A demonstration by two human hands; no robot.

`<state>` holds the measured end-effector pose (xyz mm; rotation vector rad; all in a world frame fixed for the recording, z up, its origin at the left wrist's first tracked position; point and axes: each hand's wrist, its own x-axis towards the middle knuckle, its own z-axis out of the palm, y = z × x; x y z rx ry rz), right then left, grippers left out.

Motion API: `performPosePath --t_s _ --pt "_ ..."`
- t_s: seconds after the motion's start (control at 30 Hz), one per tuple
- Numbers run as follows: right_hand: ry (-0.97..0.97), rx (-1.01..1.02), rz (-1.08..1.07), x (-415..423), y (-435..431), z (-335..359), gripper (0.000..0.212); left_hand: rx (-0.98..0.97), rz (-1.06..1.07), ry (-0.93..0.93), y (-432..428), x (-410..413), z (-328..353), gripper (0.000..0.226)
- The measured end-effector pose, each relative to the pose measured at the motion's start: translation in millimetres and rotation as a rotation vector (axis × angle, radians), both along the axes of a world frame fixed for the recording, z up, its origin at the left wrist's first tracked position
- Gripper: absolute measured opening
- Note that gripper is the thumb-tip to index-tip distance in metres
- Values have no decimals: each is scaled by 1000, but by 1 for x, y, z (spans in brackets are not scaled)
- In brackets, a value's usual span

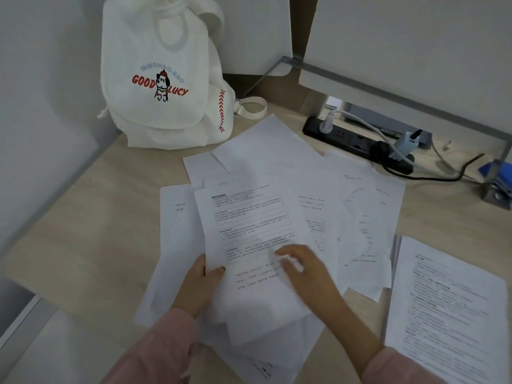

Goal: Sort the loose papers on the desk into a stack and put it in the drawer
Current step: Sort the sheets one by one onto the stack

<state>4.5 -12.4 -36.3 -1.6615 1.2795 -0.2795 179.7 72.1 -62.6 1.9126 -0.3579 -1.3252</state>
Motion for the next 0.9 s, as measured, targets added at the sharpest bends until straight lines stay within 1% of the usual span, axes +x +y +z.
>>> performPosePath --t_s 0.1,0.2,0.23,0.3,0.37,0.4,0.43,0.47,0.5,0.57,0.63,0.7,0.73,0.83,0.87,0.9 --pt "158 -9 -281 -35 -31 -8 28 -2 40 -100 6 7 -2 19" --pt "243 121 -497 -60 -54 -20 45 23 53 -169 13 13 -2 19" --pt "248 186 -546 -63 -59 -24 47 34 53 -178 15 14 -2 19" --pt "155 296 -598 -62 -66 -28 39 60 45 -190 16 15 -2 15" --pt "22 384 -593 -53 -68 -23 22 78 41 -198 15 16 -3 13" --pt "-3 423 -568 -49 -68 -21 13 83 45 -195 14 17 -4 14" --pt "-4 445 -544 -44 -67 -19 11 85 51 -192 13 17 -5 16" --pt "22 440 -509 -40 -66 -20 11 86 58 -189 14 17 -6 17" --pt "65 387 -471 -38 -65 -22 11 85 63 -186 14 18 -6 16" --pt "236 156 -376 -38 -68 -26 20 82 70 -177 15 18 -6 17" --pt "375 -48 -327 -44 -76 -27 16 78 80 -174 17 18 -8 17" --pt "447 -74 -318 -54 -85 -26 31 83 88 -175 17 18 -8 15" --pt "464 -54 -304 -58 -89 -24 32 84 94 -177 17 18 -8 14" --pt "489 -28 -262 -64 -97 -24 17 79 109 -178 18 17 -6 10" --pt "472 -24 -262 -63 -99 -24 17 75 113 -175 18 17 -6 10" --pt "450 -15 -258 -63 -101 -26 20 71 116 -170 18 17 -5 10"
